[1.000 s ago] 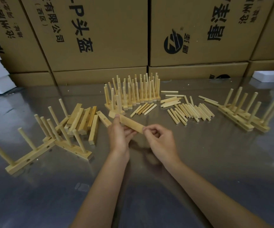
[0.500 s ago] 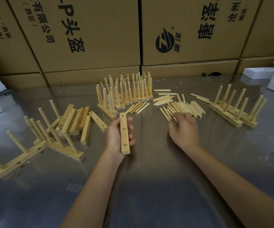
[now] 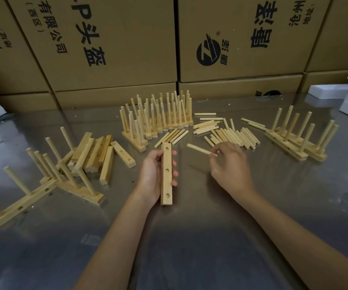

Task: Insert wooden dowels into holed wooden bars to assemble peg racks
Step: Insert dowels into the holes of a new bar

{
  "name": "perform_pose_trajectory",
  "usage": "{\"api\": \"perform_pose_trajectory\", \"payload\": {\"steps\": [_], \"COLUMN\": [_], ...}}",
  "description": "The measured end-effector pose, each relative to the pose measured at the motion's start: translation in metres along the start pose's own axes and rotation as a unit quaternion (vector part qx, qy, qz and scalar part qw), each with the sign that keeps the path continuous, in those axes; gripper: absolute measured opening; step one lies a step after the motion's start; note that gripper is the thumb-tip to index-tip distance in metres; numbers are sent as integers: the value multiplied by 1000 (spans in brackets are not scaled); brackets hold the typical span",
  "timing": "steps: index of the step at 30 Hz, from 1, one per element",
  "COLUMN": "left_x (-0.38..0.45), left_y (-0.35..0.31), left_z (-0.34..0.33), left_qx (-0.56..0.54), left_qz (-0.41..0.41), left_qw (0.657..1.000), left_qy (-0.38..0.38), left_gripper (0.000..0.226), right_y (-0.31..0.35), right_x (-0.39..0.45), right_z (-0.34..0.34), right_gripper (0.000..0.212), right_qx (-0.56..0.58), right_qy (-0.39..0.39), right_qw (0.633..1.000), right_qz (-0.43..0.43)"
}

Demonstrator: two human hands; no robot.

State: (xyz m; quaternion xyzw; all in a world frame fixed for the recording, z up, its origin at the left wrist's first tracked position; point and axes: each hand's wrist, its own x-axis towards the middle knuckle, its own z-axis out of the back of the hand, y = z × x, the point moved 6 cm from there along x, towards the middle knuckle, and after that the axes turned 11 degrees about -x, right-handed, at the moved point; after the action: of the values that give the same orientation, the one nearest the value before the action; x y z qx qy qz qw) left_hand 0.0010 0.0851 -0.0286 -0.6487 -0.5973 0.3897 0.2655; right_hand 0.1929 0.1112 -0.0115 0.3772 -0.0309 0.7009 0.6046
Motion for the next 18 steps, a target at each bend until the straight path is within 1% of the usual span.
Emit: {"api": "perform_pose_trajectory", "payload": {"steps": [1, 4, 8, 13, 18], "left_x": [-1, -3, -5, -4, -6], "left_y": [1, 4, 7, 3, -1], "left_z": [-1, -5, -9, -7, -11], "left_qx": [8, 40, 71, 91, 131], "left_qz": [3, 15, 23, 7, -28], "left_qw": [1000, 999, 997, 996, 991], "left_qy": [3, 14, 18, 7, 15], "left_gripper": [38, 34, 29, 29, 20], "right_y": [5, 15, 18, 18, 20], "right_x": [-8, -29, -34, -28, -28], "right_z": [5, 19, 25, 40, 44], "right_gripper": [6, 12, 16, 14, 17], "right_qx": [40, 131, 217, 251, 237], "right_qy": [-3, -19, -28, -67, -55], "right_qw": [999, 990, 975, 965, 969], "right_qz": [15, 42, 18, 23, 38]}}
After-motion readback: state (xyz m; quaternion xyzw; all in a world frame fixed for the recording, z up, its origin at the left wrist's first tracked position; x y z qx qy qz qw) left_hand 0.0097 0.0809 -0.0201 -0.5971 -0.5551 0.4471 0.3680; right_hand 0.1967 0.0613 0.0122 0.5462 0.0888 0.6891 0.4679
